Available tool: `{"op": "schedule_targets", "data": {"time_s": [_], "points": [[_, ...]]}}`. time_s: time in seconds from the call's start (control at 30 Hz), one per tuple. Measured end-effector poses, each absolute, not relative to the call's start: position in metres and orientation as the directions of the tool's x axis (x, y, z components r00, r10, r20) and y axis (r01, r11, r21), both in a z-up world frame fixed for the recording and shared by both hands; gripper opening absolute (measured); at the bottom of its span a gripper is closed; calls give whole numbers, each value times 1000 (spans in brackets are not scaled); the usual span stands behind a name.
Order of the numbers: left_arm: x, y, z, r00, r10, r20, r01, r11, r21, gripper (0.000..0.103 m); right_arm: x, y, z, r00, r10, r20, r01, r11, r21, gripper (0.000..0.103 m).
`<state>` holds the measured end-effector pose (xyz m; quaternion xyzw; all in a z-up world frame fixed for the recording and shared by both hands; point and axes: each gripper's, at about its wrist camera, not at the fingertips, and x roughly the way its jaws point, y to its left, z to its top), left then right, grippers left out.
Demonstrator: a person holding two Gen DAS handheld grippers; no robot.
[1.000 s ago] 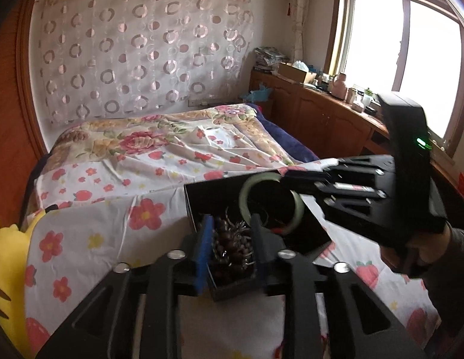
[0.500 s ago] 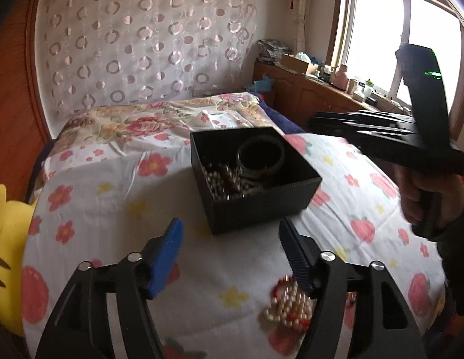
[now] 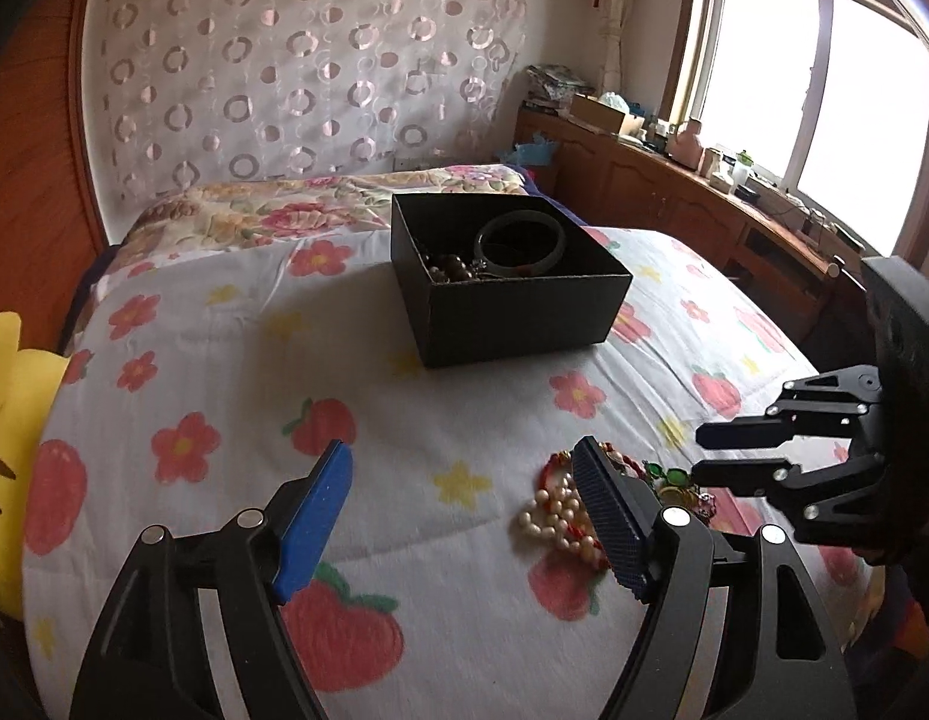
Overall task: Organize jewelry
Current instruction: 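Grasp the green-stone pendant necklace with the right tool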
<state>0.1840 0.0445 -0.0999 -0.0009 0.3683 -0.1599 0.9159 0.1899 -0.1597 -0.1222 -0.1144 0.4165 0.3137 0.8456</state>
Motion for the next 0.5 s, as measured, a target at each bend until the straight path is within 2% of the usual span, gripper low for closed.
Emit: {"op": "schedule_targets", "data": {"time_s": [0.4,0.43,0.5], "points": [[174,42,-96,683,-299,-667,299,947,-118,73,186,-145,-128,429,395,-813,-659,752,18,24],[174,41,-97,681,-300,-668,300,947,-118,73,186,-142,-128,424,401,-812,-669,743,17,15],[173,40,-97,679,-303,-669,303,945,-121,73,187,-138,-127,422,399,-814,-680,733,7,12]]}}
